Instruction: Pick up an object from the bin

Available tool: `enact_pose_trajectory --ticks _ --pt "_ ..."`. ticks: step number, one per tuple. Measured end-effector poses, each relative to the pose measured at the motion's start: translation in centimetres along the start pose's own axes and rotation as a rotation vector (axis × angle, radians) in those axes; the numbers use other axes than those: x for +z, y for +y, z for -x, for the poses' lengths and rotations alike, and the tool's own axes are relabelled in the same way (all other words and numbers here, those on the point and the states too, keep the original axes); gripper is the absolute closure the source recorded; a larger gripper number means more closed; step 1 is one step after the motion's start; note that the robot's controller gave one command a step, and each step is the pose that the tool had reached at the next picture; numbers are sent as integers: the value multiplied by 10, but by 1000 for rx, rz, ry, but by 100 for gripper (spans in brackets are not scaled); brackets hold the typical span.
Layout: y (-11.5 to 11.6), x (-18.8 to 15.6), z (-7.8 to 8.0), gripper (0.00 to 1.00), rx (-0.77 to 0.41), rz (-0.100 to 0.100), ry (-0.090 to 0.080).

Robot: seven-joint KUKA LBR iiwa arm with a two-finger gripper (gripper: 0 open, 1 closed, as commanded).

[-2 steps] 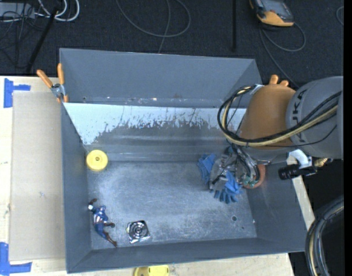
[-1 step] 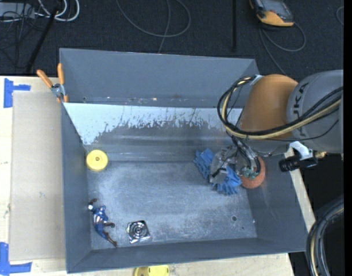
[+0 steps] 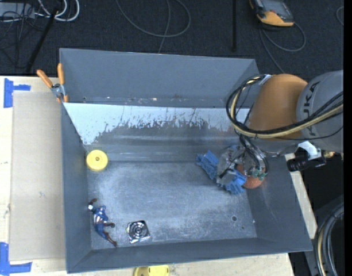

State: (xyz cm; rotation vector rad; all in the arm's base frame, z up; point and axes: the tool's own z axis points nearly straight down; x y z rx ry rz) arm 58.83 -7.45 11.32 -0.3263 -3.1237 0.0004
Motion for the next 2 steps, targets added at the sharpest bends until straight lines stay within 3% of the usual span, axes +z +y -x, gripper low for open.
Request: enact_pose_trajectory --ticks 2 --pt "0 0 0 100 0 0 0"
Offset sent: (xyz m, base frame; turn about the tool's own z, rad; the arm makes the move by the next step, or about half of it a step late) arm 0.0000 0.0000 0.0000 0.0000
